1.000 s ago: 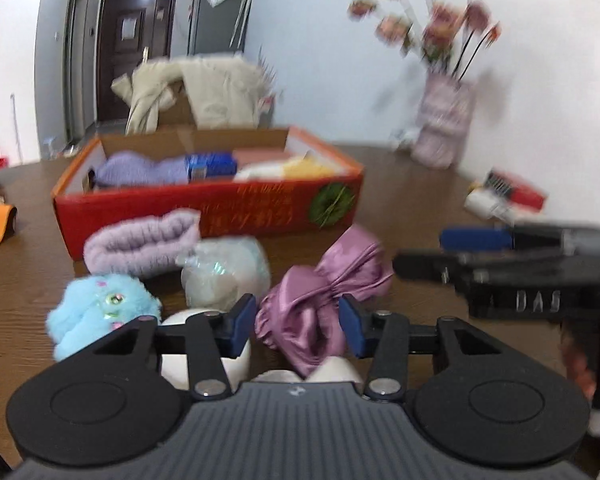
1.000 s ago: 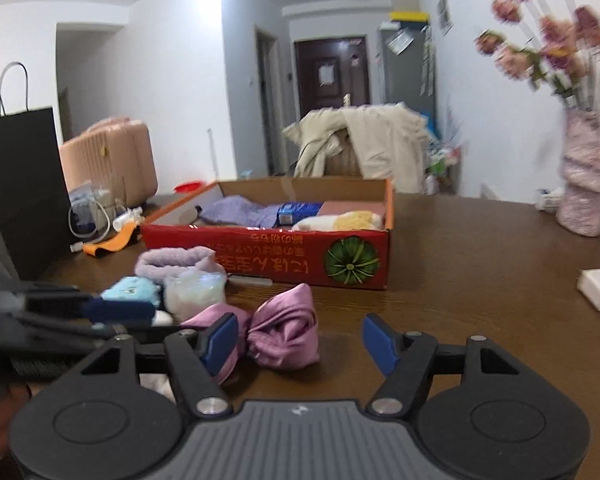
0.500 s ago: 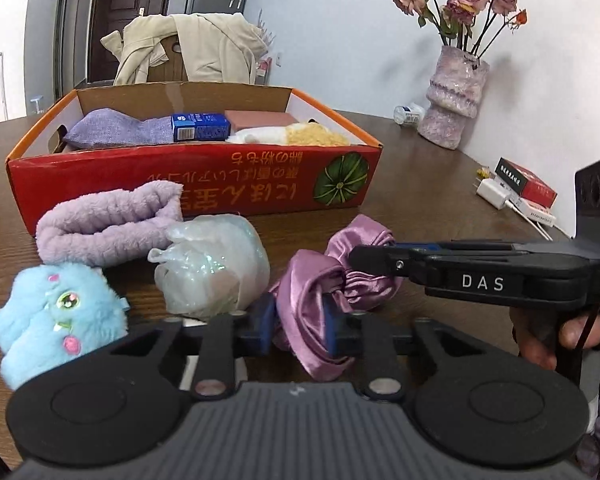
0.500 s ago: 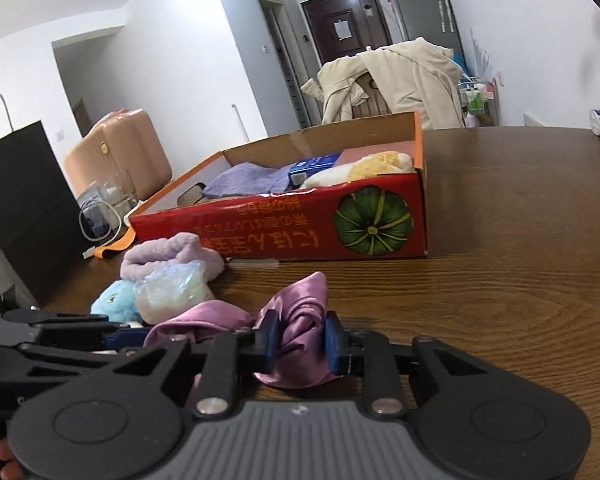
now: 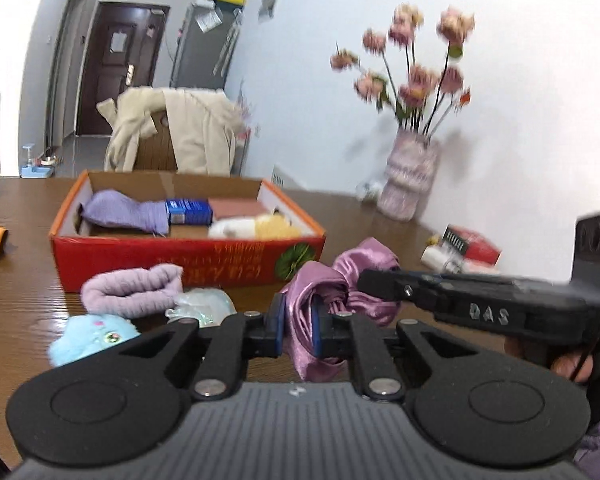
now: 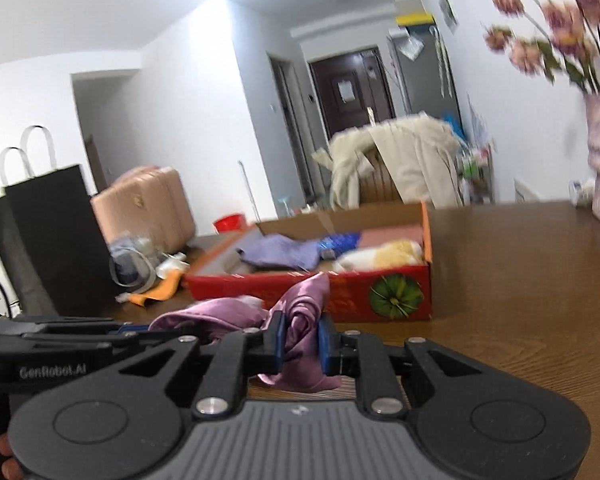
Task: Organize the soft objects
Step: 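Carry the pink satin scrunchie with both grippers into the box and release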
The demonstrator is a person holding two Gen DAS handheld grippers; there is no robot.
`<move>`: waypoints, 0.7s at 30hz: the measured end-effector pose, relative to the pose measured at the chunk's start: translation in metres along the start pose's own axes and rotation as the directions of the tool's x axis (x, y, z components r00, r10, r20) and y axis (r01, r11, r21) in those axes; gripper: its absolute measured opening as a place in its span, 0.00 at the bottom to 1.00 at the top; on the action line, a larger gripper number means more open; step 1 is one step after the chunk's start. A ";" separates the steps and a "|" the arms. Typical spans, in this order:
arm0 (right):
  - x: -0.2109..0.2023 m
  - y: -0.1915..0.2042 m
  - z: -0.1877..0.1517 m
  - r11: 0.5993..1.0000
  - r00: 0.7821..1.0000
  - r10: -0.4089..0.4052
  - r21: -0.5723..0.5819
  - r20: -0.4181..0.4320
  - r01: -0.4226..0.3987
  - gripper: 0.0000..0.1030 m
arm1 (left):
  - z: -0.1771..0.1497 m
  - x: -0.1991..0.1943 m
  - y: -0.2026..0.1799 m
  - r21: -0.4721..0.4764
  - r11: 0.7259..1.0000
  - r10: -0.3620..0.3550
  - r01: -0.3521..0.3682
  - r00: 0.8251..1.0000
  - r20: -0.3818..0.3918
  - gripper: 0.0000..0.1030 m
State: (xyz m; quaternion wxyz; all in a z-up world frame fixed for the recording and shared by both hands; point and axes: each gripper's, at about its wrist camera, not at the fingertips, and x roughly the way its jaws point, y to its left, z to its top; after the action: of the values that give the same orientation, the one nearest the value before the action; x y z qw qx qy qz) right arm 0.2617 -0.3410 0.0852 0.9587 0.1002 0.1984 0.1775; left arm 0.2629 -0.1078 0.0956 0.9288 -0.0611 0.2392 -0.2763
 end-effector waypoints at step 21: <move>-0.039 0.063 0.006 0.996 0.998 0.005 -0.087 0.062 0.000 0.15 | 0.021 -0.044 0.020 -0.055 0.998 -0.033 0.040 0.993 0.115 0.10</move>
State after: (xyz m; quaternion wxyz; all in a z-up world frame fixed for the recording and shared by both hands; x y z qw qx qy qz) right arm 0.2121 -0.2989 0.1209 0.9677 0.0644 0.1603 0.1839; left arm 0.2504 -0.0675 0.1270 0.9336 -0.1077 0.1922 -0.2824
